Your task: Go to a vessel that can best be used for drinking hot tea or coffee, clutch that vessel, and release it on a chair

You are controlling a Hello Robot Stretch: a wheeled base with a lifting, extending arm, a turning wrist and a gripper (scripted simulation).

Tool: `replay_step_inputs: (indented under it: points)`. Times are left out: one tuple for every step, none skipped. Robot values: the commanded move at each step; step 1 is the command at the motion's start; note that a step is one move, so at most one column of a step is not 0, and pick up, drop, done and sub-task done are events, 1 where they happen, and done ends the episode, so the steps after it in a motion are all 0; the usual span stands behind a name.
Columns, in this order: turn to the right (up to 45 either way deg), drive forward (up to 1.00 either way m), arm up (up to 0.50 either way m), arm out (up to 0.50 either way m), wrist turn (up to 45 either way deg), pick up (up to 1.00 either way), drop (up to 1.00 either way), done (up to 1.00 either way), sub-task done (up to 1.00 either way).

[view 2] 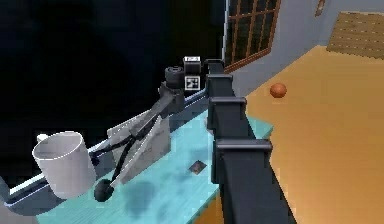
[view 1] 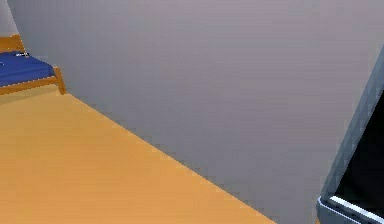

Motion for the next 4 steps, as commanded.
replay_step_inputs:
  points:
    - [0.0,0.00,0.00,-0.30,0.0,0.00,0.00,0.00,0.00]
    - [-45.0,0.00,0.00,0.00,0.0,0.00,0.00,0.00,0.00]
    - [-24.0,0.00,0.00,0.00,0.0,0.00,0.00,0.00,0.00]
    - [0.0,0.30,0.00,0.00,0.0,0.00,0.00,0.00,0.00]
